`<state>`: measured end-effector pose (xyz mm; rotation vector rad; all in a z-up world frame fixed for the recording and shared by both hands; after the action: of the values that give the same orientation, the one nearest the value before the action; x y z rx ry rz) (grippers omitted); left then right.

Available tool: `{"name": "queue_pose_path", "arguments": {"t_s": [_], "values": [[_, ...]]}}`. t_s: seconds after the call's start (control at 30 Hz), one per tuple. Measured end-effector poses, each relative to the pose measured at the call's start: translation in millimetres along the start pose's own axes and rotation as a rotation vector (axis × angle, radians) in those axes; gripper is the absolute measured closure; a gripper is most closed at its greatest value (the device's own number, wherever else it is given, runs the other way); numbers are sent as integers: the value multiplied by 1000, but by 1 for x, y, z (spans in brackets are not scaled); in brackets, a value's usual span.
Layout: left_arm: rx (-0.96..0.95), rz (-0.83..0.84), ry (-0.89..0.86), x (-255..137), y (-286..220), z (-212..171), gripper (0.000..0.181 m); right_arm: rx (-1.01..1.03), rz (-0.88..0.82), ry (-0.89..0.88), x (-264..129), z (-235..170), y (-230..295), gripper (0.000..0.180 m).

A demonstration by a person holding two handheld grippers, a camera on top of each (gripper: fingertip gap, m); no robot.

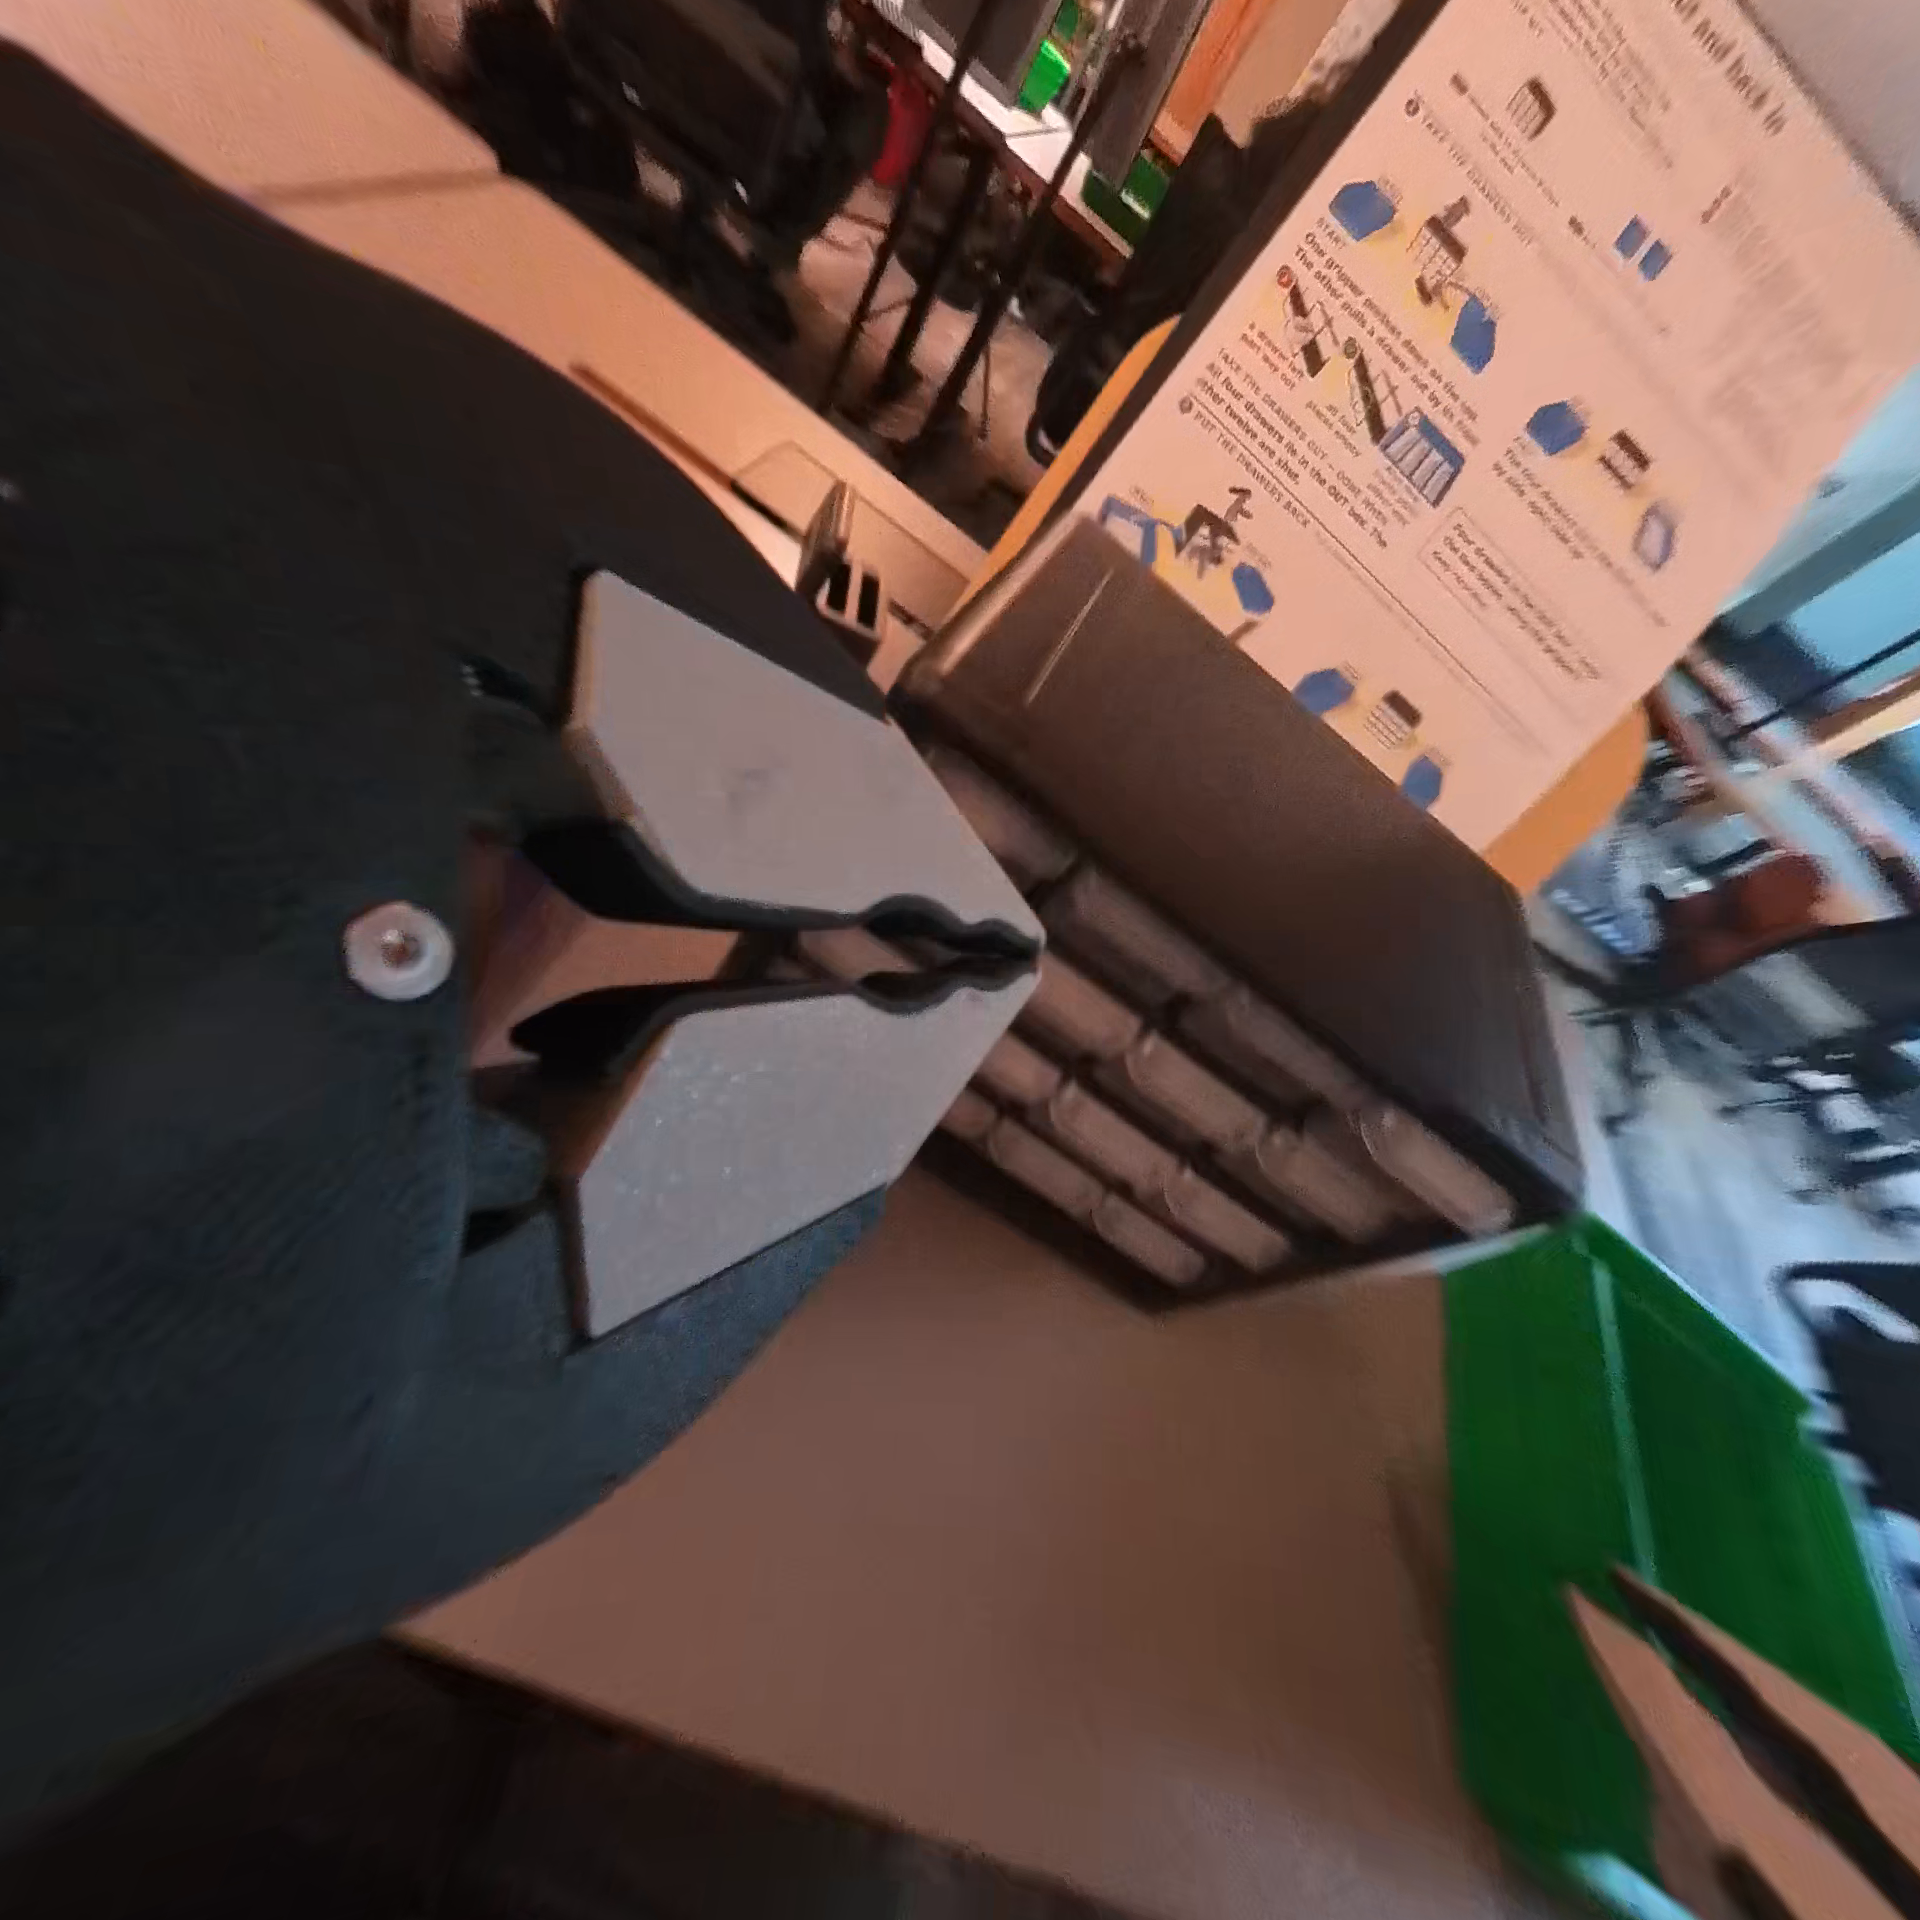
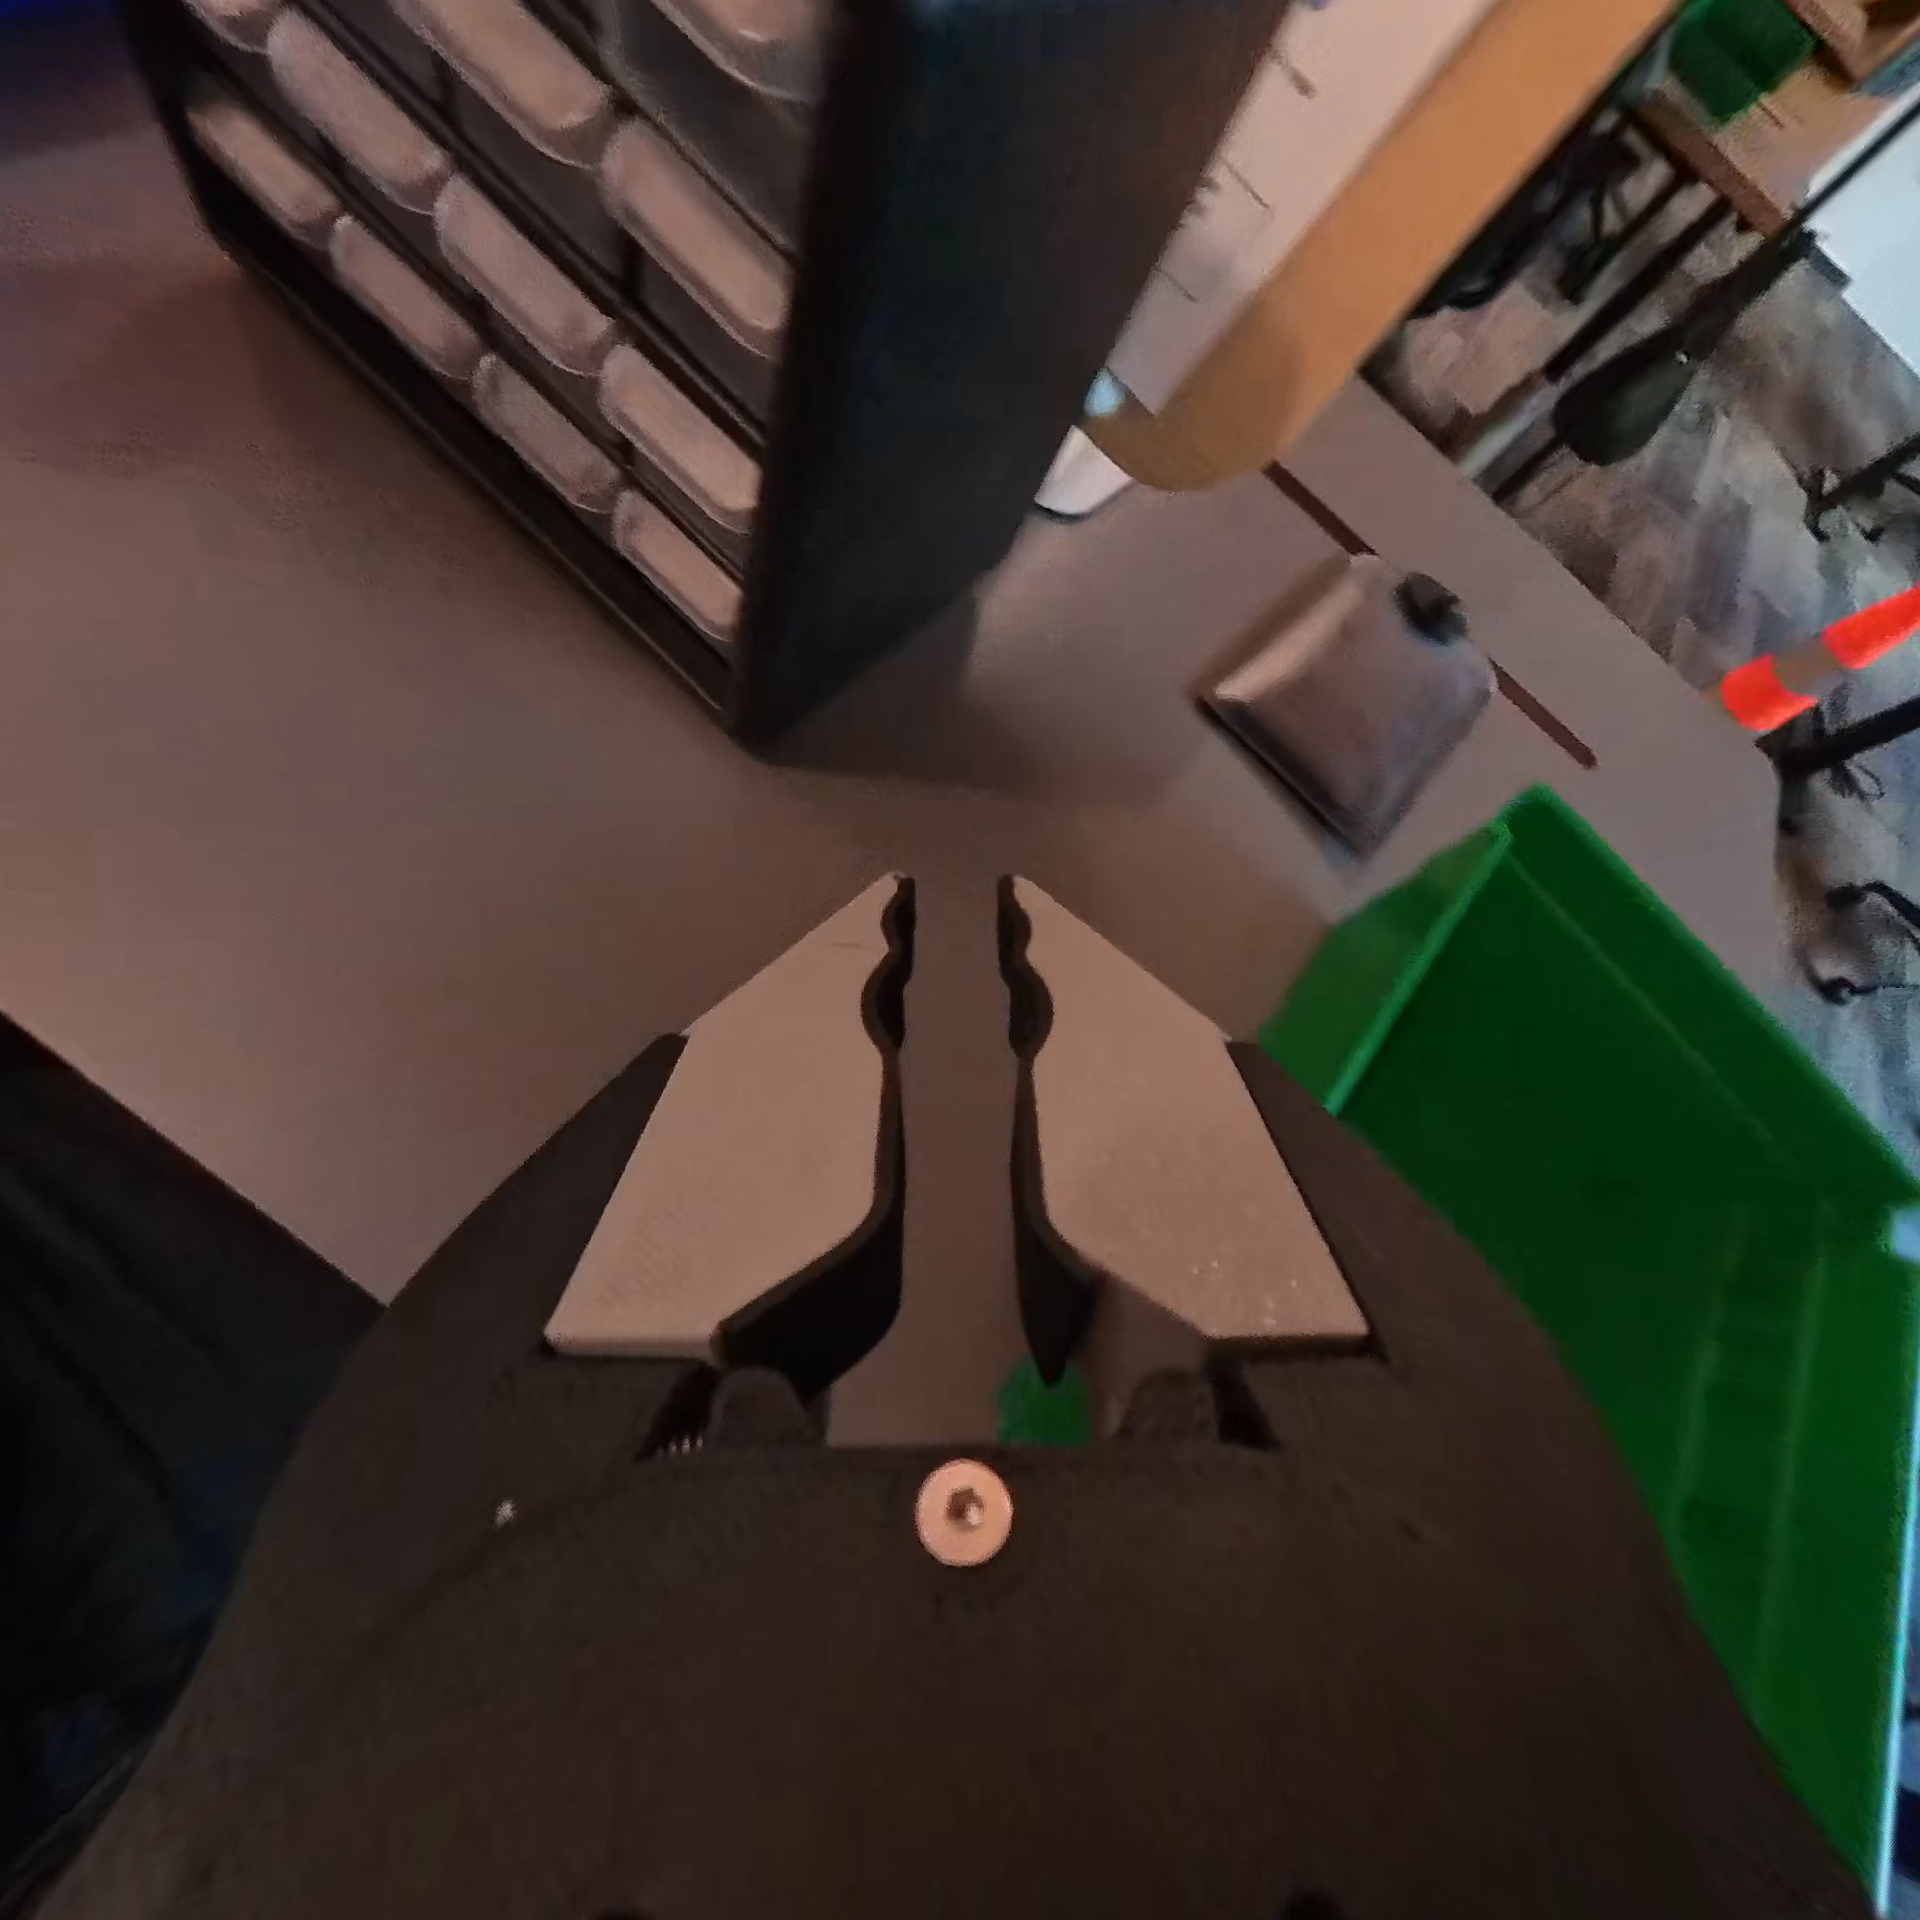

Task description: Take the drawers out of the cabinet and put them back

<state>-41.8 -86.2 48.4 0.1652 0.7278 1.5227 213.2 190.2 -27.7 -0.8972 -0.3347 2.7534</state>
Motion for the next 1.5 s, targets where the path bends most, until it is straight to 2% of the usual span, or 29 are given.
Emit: {"name": "queue_pose_path", "arguments": {"t_s": [0.03, 0.1, 0.17, 0.33, 0.4, 0.5, 0.67, 0.8, 0.97, 1.1, 1.27, 1.33, 1.37, 1.5], "values": [[-25, 9, -33, -10, -14, -8, 179, 28, -9, -3, -4, -6, -10, 165], [-58, 25, -22, -20, -36, -28, 158, 92, -24, 8, -10, -19, -26, 163], [-78, 65, 10, -26, -45, -47, 144, 151, -41, 41, -14, -31, -39, 153], [-266, 150, 24, -42, -35, -83, 129, 257, -114, 140, -23, -58, -59, 126], [-342, 188, -4, -51, -30, -96, 128, 329, -90, 122, -29, -65, -65, 118], [-370, 282, 74, -68, -12, -112, 123, 420, -87, 85, -40, -71, -76, 107], [-501, 279, 39, -86, 8, -129, 123, 503, -79, 40, -49, -78, -85, 108], [-488, 194, 136, -73, 0, -139, 105, 546, -31, 73, -37, -82, -81, 106], [-487, 87, 204, -56, -17, -141, 104, 521, -14, 148, -15, -86, -72, 109], [-437, 128, 290, -42, -25, -151, 112, 517, -14, 196, 0, -93, -71, 112], [-415, 192, 414, -33, -21, -174, 130, 534, 66, 212, 14, -97, -67, 110], [-413, 218, 443, -32, -17, -184, 142, 523, 117, 206, 17, -96, -63, 120], [-430, 205, 432, -31, -17, -187, 149, 511, 133, 204, 17, -94, -61, 134], [-458, 222, 441, -32, -12, -192, 159, 437, 122, 237, 16, -93, -59, 137]]}}
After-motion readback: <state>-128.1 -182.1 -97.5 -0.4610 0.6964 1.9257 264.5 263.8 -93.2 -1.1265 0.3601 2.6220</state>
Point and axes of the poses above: each gripper's, where its closed fingertips meet, x out along the fingers, z out of its top, y = z × x across the jaws, the point moved 8 cm from there along -x, back along the fingers, and after that the axes turned 4 degrees about x, right-handed, at the moved point
